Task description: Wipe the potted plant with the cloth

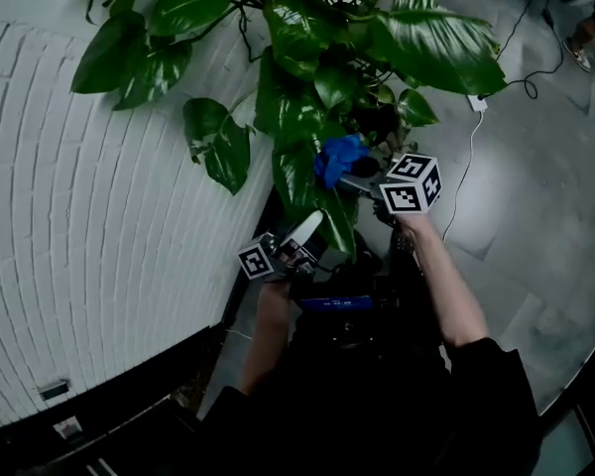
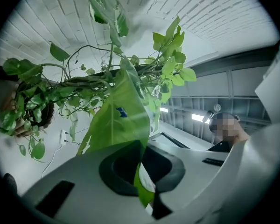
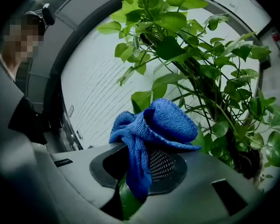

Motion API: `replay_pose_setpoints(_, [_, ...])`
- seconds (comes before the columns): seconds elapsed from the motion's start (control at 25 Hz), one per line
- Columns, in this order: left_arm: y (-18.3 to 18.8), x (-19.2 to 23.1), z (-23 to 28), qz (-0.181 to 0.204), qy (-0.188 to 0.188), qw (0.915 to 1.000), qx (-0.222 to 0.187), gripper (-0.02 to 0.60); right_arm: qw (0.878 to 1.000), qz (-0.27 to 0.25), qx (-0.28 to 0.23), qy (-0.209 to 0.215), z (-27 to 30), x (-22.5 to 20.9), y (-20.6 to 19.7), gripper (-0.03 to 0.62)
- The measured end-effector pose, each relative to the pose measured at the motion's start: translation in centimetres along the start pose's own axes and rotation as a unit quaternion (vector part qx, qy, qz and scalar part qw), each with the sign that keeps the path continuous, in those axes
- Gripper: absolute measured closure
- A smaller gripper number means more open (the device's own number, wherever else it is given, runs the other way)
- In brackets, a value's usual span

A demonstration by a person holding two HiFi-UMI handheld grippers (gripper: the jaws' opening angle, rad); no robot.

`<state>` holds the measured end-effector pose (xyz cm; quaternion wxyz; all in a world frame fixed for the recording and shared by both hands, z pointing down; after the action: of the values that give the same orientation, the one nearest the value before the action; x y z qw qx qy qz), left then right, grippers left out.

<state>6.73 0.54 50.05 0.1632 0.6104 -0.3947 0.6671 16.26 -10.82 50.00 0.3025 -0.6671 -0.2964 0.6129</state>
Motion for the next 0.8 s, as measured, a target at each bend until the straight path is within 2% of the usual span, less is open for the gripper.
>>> replay_pose_setpoints(0.56, [0.3, -0.5, 0.9, -0.054, -0.057, 0.9957, -0.049, 0.558, 0.999, 0.009, 0.009, 0.047, -3.9, 3.9, -5.8, 0.485])
replay_pose_setpoints(0.8, [0.1, -0.4, 1.3, -0.070, -0.067, 0.9934, -0.061, 0.557, 0.997, 0.003, 0.046, 0.064, -4.6, 5.2, -8.2, 0.485])
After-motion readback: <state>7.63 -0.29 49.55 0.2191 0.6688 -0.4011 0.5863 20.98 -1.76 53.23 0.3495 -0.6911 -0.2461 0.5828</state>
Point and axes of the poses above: the fingertips, and each gripper's own axes: z forward along the fingers, x to its left, y out of its top, the point moved 5 cm from there along -z, backward along the fingers, and after that the axes turned 7 degrees about y, right-handed, at the moved point
